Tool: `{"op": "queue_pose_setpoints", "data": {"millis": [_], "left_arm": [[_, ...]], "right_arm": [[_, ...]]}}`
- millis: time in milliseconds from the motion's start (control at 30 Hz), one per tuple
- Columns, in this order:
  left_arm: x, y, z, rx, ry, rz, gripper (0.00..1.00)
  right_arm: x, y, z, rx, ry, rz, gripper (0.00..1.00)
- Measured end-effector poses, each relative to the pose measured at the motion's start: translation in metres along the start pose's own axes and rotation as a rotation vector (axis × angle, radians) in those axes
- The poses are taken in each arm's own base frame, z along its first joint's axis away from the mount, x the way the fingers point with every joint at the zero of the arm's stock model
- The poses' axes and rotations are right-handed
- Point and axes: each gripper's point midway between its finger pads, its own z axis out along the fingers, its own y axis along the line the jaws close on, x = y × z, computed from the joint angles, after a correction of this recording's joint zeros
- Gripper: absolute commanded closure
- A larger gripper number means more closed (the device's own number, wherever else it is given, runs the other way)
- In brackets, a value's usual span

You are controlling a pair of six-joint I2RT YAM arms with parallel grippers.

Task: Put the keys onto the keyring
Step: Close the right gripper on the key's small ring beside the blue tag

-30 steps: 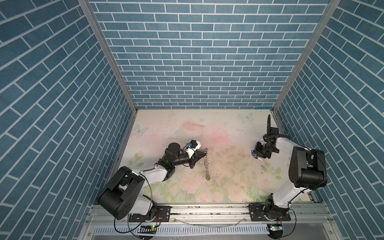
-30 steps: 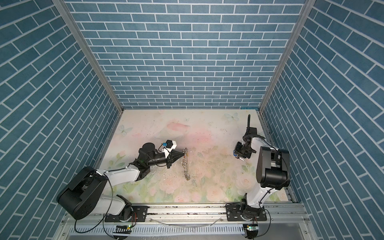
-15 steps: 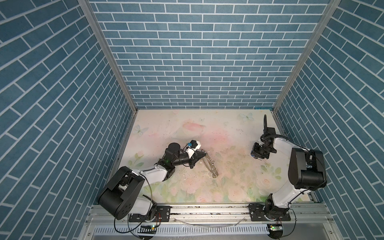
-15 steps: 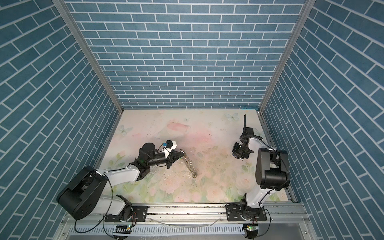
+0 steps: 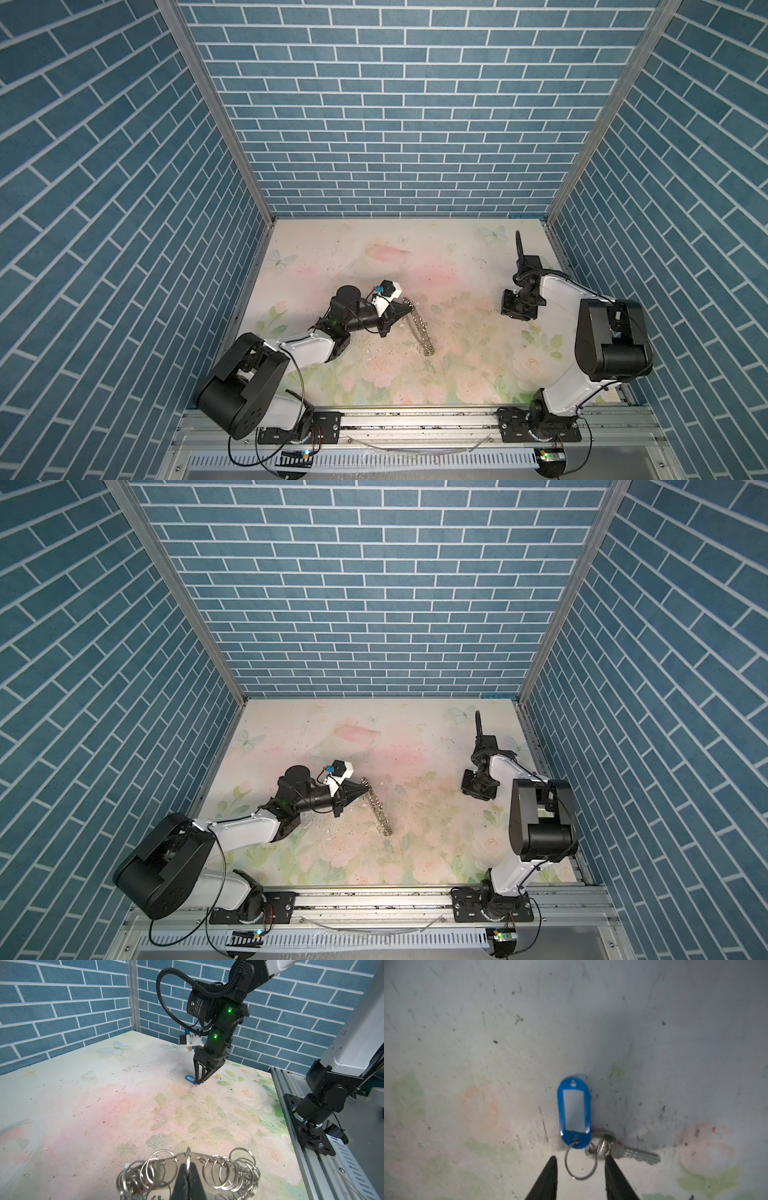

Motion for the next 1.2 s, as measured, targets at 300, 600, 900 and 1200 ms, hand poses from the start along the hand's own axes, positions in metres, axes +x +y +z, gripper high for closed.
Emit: {"op": "queue_pose_setpoints", "data": {"millis": [300, 600, 900, 1200], "left_arm": [[0.0, 0.0, 0.0, 0.0, 0.0, 0.0, 1.0], [0.0, 0.0, 0.0, 0.0, 0.0, 0.0, 1.0], [0.0, 0.0, 0.0, 0.0, 0.0, 0.0, 1.0], [0.0, 0.0, 0.0, 0.001, 0.0, 0.0, 1.0]], "right_arm": [[-0.016, 0.001, -0.011, 0.085, -0.045, -0.064, 0.65], [-0.009, 0.002, -0.002, 0.139, -0.004, -0.117, 0.61], [-0.011, -0.001, 0.001, 0.201, 0.007, -0.154, 0.67], [-0.017, -0.001, -0.001, 0.234, 0.005, -0.167, 0.75]]}}
